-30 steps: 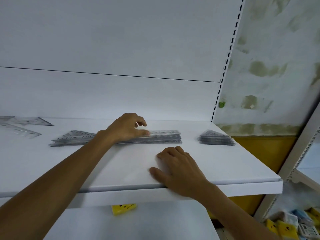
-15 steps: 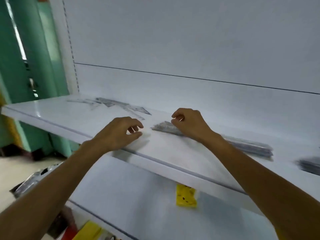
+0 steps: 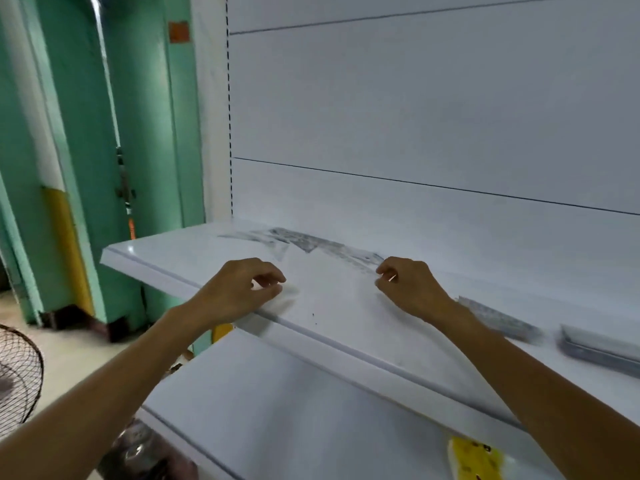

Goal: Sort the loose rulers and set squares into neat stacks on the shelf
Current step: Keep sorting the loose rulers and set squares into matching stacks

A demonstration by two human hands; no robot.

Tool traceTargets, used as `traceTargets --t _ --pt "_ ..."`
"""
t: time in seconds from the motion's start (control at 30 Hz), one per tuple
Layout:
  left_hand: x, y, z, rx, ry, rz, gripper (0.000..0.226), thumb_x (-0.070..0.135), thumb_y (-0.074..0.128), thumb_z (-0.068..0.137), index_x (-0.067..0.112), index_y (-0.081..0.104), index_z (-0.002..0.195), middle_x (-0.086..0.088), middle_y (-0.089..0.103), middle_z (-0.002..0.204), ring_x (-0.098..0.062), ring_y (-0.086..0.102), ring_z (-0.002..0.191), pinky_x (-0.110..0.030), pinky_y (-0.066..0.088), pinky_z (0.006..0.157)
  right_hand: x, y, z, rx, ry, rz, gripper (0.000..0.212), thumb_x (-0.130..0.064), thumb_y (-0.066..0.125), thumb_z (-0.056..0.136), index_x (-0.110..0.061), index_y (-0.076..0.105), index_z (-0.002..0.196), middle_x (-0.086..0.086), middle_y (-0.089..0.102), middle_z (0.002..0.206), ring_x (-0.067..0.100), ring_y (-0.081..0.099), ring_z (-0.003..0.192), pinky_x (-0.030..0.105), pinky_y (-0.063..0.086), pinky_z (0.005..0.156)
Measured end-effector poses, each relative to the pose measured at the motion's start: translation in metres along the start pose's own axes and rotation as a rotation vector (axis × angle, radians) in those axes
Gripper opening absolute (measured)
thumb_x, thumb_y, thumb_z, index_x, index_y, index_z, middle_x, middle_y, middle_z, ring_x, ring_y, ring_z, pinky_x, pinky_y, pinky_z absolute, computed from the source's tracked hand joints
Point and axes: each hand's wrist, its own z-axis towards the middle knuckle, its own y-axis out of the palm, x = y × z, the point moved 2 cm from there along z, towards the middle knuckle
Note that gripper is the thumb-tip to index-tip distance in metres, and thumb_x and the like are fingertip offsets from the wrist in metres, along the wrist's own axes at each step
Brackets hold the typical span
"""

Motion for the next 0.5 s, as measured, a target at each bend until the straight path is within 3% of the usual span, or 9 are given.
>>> traceTargets --t 0.13,0.3,0.5 --pt "-0.044 -0.014 0.003 -0.023 0.010 -0.016 0.011 0.019 0.063 0.085 0.023 0.068 0.094 0.009 0.063 0.091 0.003 0.056 0.082 -0.005 0.040 0.071 -0.021 0.039 0.016 -0.006 0.022 -0.018 0.020 -0.017 0.058 0.085 -0.013 0.064 0.103 0.003 0.065 0.102 0.018 0.058 0.093 0.030 0.046 0.086" --pt "-0.078 -0.023 0.017 -0.030 0.008 -0.079 0.011 0.023 0.058 0.088 0.021 0.068 0.094 0.008 0.064 0.092 0.004 0.056 0.085 -0.003 0.037 0.072 -0.037 0.067 0.030 -0.050 -0.010 -0.135 0.023 -0.025 0.053 0.088 -0.018 0.059 0.109 -0.003 0.062 0.105 0.014 0.055 0.095 0.028 0.044 0.083" --pt "-0.100 -0.009 0.048 -0.027 0.030 -0.060 0.014 0.025 0.057 0.089 0.022 0.067 0.097 0.010 0.062 0.097 -0.005 0.055 0.090 -0.006 0.036 0.074 -0.043 0.076 0.062 -0.051 -0.056 -0.167 0.023 -0.020 0.054 0.087 -0.012 0.062 0.107 0.002 0.063 0.103 0.018 0.057 0.093 0.033 0.048 0.084"
